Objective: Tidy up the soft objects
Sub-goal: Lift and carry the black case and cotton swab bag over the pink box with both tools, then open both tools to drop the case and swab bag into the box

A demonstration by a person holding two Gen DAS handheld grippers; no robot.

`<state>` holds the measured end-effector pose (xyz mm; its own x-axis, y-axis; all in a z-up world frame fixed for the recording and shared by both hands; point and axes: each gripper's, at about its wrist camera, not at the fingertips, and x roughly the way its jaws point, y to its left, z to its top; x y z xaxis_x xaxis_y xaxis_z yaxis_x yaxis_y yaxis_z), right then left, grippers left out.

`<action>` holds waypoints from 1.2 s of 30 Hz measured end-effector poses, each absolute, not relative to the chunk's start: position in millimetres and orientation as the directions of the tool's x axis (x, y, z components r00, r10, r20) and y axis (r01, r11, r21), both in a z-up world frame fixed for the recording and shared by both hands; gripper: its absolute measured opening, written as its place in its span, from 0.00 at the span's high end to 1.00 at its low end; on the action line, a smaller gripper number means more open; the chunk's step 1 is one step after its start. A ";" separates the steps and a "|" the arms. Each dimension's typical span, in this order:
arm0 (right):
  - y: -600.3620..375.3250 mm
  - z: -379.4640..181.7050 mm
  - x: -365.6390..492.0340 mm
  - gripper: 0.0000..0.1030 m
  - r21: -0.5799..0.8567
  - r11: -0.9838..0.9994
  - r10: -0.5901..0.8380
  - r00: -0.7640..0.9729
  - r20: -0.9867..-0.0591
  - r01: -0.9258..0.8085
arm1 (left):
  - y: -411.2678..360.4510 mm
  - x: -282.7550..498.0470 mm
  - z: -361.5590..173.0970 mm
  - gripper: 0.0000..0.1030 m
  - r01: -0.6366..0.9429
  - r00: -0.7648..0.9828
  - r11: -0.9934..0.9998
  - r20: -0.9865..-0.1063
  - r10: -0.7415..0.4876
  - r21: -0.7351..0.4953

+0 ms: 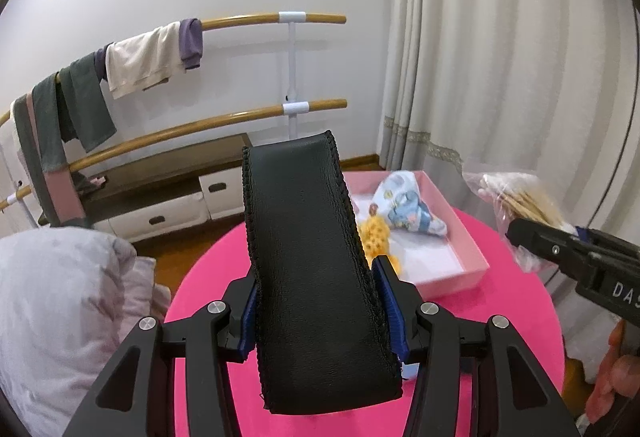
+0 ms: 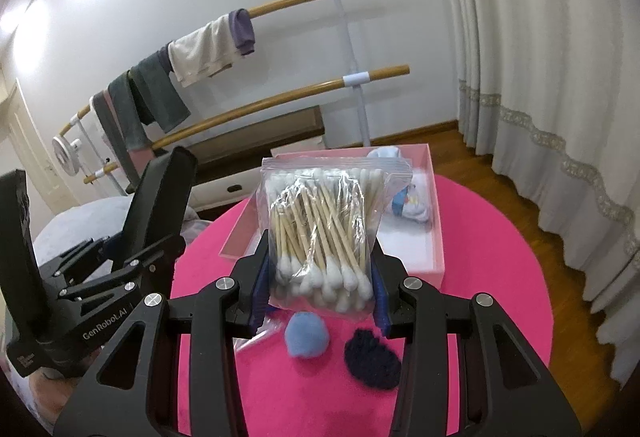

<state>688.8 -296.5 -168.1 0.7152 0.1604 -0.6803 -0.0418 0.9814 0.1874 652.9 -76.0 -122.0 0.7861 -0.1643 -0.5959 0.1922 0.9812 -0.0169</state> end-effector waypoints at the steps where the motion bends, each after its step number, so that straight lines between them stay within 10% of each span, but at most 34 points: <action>1: -296.5 -168.9 695.3 0.63 0.181 0.983 0.156 0.713 -0.684 -0.041 | -76.7 663.6 -122.4 0.54 0.192 0.787 0.981 -0.595 -0.164 -0.017; 36: -333.2 -237.1 833.3 0.58 0.165 0.986 0.119 0.569 -0.813 0.029 | -130.1 973.1 -188.2 0.51 0.231 0.652 0.972 -0.734 -0.189 -0.046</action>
